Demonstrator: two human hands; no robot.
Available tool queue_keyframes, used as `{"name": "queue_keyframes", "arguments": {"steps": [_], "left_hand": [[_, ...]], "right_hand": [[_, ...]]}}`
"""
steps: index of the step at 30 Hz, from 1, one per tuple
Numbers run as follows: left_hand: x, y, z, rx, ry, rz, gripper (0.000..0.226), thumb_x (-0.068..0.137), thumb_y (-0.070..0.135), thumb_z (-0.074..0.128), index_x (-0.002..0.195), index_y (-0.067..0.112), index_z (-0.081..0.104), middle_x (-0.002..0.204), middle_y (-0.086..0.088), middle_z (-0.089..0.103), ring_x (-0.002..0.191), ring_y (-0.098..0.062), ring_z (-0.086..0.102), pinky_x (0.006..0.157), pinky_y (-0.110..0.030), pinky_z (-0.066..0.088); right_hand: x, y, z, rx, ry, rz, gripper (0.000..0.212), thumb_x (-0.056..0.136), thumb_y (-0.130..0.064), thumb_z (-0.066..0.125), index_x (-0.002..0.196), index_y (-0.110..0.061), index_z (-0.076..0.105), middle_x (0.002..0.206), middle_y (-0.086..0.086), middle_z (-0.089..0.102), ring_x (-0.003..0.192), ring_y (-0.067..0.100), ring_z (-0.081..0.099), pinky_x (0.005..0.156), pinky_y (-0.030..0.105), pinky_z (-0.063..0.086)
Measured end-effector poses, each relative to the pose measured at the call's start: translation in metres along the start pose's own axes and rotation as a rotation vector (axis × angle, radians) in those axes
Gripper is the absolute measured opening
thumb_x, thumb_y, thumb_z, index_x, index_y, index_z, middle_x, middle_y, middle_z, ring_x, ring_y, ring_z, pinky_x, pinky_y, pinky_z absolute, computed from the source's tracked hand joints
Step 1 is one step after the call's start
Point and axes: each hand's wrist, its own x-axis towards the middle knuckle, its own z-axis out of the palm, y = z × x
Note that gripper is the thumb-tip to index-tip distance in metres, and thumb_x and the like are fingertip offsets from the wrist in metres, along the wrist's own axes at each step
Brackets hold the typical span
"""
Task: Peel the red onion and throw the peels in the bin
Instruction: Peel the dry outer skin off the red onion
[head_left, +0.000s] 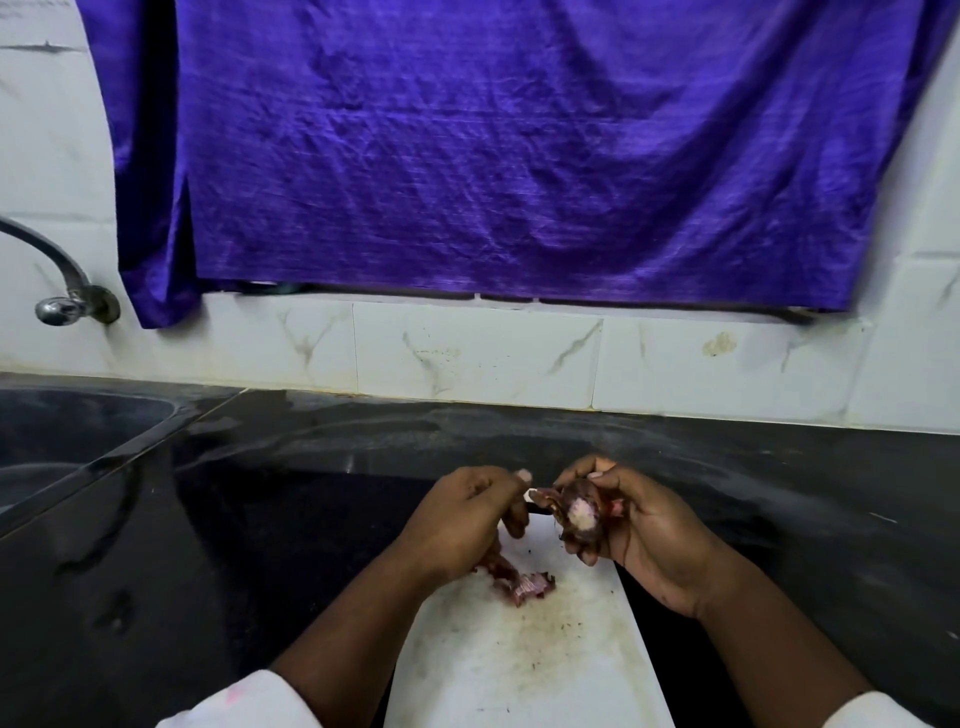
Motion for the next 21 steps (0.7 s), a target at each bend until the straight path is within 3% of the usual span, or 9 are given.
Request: {"name": "queue_keyframes", "arguments": {"steps": [3, 6, 9, 13, 17, 21], "left_hand": [[0.0005, 0.0007, 0.0020, -0.174, -0.077, 0.035, 0.036, 0.095, 0.054, 0.062, 0.107, 0.021, 0.070, 0.103, -0.004, 0.075, 0.085, -0.022, 0.074, 0.073, -0.033, 0.060], [0.0029, -0.0033, 0.0046, -0.184, -0.111, 0.135, 0.031, 0.091, 0.032, 0.078, 0.120, 0.026, 0.069, 0.112, 0.001, 0.074, 0.099, -0.027, 0.074, 0.081, -0.038, 0.065], [0.0060, -0.0078, 0.0050, -0.208, -0.058, 0.202, 0.023, 0.090, 0.013, 0.080, 0.112, 0.017, 0.073, 0.111, -0.006, 0.075, 0.102, -0.035, 0.072, 0.088, -0.048, 0.064], [0.0072, -0.0060, 0.0047, -0.240, -0.014, 0.240, 0.008, 0.089, 0.003, 0.078, 0.096, 0.005, 0.075, 0.096, -0.017, 0.076, 0.089, -0.026, 0.073, 0.083, -0.035, 0.062], [0.0084, -0.0061, 0.0044, -0.233, 0.027, 0.270, 0.013, 0.088, -0.001, 0.078, 0.086, 0.012, 0.077, 0.087, -0.011, 0.077, 0.082, -0.020, 0.073, 0.079, -0.032, 0.062], [0.0079, -0.0044, 0.0042, -0.255, 0.002, 0.250, 0.022, 0.089, -0.003, 0.076, 0.082, 0.017, 0.076, 0.080, -0.003, 0.077, 0.076, -0.016, 0.073, 0.073, -0.027, 0.061]], "right_hand": [[-0.0002, 0.0008, 0.0004, -0.014, -0.003, 0.009, 0.036, 0.104, -0.019, 0.033, 0.101, -0.004, 0.067, 0.088, 0.024, 0.064, 0.067, 0.031, 0.061, 0.055, 0.035, 0.045], [0.0000, 0.0007, 0.0018, 0.006, -0.007, 0.032, 0.034, 0.104, -0.023, 0.039, 0.103, -0.004, 0.067, 0.088, 0.020, 0.065, 0.068, 0.028, 0.061, 0.057, 0.036, 0.044], [-0.0002, 0.0013, 0.0015, 0.047, -0.020, 0.065, 0.035, 0.099, -0.034, 0.052, 0.109, -0.003, 0.066, 0.090, 0.017, 0.066, 0.071, 0.027, 0.063, 0.059, 0.036, 0.047], [-0.0018, 0.0015, 0.0013, 0.016, -0.026, 0.044, 0.046, 0.085, -0.028, 0.075, 0.116, 0.004, 0.063, 0.095, 0.014, 0.070, 0.079, 0.026, 0.067, 0.068, 0.033, 0.059], [-0.0012, 0.0012, 0.0020, 0.016, 0.013, 0.028, 0.043, 0.081, -0.027, 0.074, 0.114, 0.000, 0.069, 0.102, 0.018, 0.072, 0.093, 0.032, 0.071, 0.078, 0.037, 0.063], [0.0007, 0.0020, 0.0004, -0.065, 0.070, 0.004, 0.039, 0.081, -0.037, 0.072, 0.109, -0.009, 0.076, 0.092, 0.014, 0.067, 0.085, 0.023, 0.067, 0.077, 0.039, 0.062]]}}
